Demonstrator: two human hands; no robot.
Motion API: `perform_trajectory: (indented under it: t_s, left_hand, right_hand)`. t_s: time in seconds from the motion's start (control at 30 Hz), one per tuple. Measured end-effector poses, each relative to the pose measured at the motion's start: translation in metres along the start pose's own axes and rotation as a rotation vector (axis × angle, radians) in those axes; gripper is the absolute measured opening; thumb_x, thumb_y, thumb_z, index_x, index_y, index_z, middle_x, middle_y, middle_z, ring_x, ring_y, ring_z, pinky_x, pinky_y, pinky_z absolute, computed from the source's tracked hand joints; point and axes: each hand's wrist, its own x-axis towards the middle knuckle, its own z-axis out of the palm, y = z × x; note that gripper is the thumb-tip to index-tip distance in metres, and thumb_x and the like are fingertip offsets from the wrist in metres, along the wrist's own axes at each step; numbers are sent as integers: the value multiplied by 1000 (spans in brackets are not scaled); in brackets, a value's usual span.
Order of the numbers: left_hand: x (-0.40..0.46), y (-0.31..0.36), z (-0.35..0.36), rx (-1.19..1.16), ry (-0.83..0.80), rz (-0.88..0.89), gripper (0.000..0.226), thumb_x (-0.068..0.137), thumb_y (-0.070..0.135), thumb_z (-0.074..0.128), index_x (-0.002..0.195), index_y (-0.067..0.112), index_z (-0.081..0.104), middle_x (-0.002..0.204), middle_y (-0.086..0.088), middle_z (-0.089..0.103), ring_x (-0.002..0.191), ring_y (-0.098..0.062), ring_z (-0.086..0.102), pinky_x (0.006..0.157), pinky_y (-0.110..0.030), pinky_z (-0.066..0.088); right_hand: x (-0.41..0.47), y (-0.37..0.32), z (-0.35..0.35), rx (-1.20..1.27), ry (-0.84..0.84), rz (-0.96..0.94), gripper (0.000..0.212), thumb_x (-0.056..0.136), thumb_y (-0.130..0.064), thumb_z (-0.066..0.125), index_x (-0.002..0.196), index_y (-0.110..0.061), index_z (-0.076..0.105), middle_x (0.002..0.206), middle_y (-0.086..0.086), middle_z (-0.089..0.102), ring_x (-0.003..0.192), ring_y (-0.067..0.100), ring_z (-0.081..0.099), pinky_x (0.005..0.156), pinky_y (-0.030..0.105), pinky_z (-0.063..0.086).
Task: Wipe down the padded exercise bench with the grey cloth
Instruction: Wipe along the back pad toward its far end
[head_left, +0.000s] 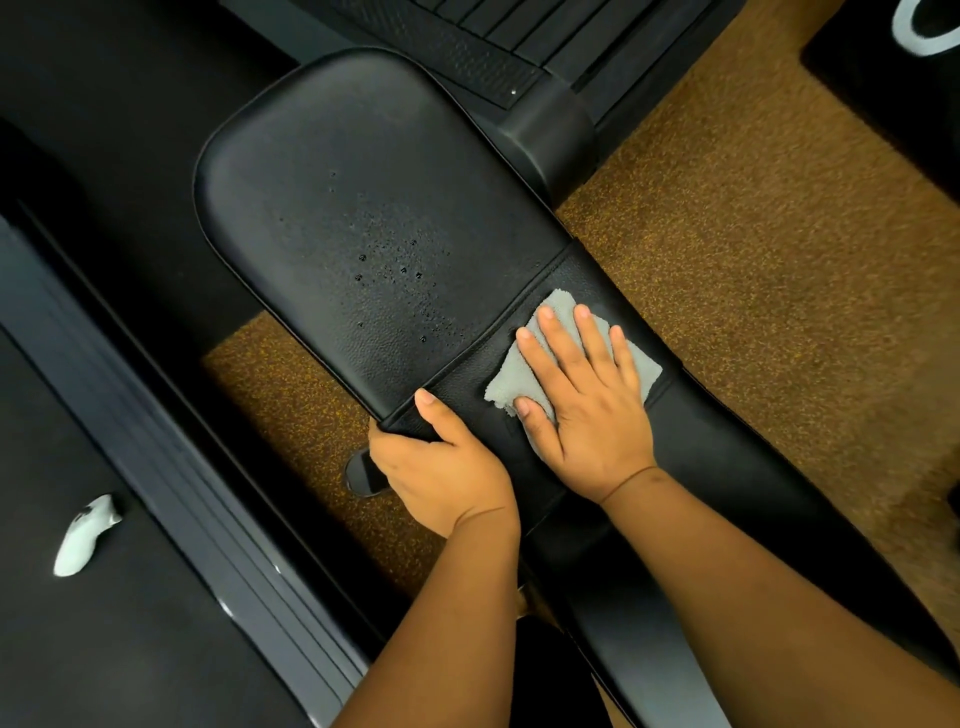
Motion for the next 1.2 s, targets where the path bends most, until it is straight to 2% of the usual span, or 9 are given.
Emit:
perform_trajectory:
  t_s: [0.4, 0.57, 0.77, 0.93, 1.03, 1.13, 1.2]
  left_hand:
    - [0, 1, -1, 13, -11, 1, 78, 88, 65, 31, 138, 6, 43, 130, -13, 56, 116, -34, 55, 89, -46, 47]
    - [0, 3, 0, 31, -1, 7, 76, 90, 62, 33, 137, 3, 44, 129, -14, 56, 116, -33, 54, 88, -42, 46]
    - [1, 2, 0, 51, 17, -24, 75, 88, 67, 29, 134, 10, 46, 125, -10, 59, 113, -32, 57, 87, -45, 49]
    - [0, 1, 2, 98, 54, -37, 72, 87, 69, 27, 128, 13, 48, 123, -6, 60, 110, -28, 58, 86, -44, 49]
    - [-4, 5, 3, 116, 74, -45, 64, 89, 66, 31, 124, 15, 49, 118, -4, 63, 103, -30, 62, 81, -43, 51]
    - [-5, 5, 3, 140, 105, -41, 55, 92, 61, 35, 118, 15, 50, 114, -5, 63, 99, -32, 62, 77, -40, 49]
    - [-4, 3, 3, 142, 121, -25, 60, 91, 66, 32, 117, 16, 50, 113, -5, 64, 100, -32, 62, 80, -43, 50]
  right_hand:
    - [0, 0, 4, -19, 21, -7, 59, 100, -50, 31, 152, -21, 32, 160, 3, 24, 150, 32, 15, 119, 57, 14]
    - [0, 0, 4, -34, -13, -10, 60, 100, -51, 28, 152, -20, 29, 160, 6, 25, 150, 32, 13, 119, 58, 13]
    - [1, 0, 2, -44, -51, -26, 62, 101, -51, 23, 153, -19, 27, 161, 6, 23, 150, 33, 12, 117, 61, 14]
    - [3, 3, 2, -77, -60, -61, 62, 100, -49, 28, 153, -18, 28, 161, 7, 24, 149, 35, 15, 117, 61, 15]
    - [1, 10, -1, -104, -84, -156, 62, 100, -49, 29, 155, -19, 25, 162, 7, 21, 149, 37, 15, 117, 61, 13]
    - [0, 28, -7, -130, -149, -373, 63, 101, -51, 29, 156, -20, 23, 163, 7, 18, 149, 37, 13, 116, 63, 14]
    - [10, 43, -14, -129, -175, -518, 63, 101, -52, 31, 156, -21, 24, 163, 6, 18, 150, 36, 13, 116, 63, 17]
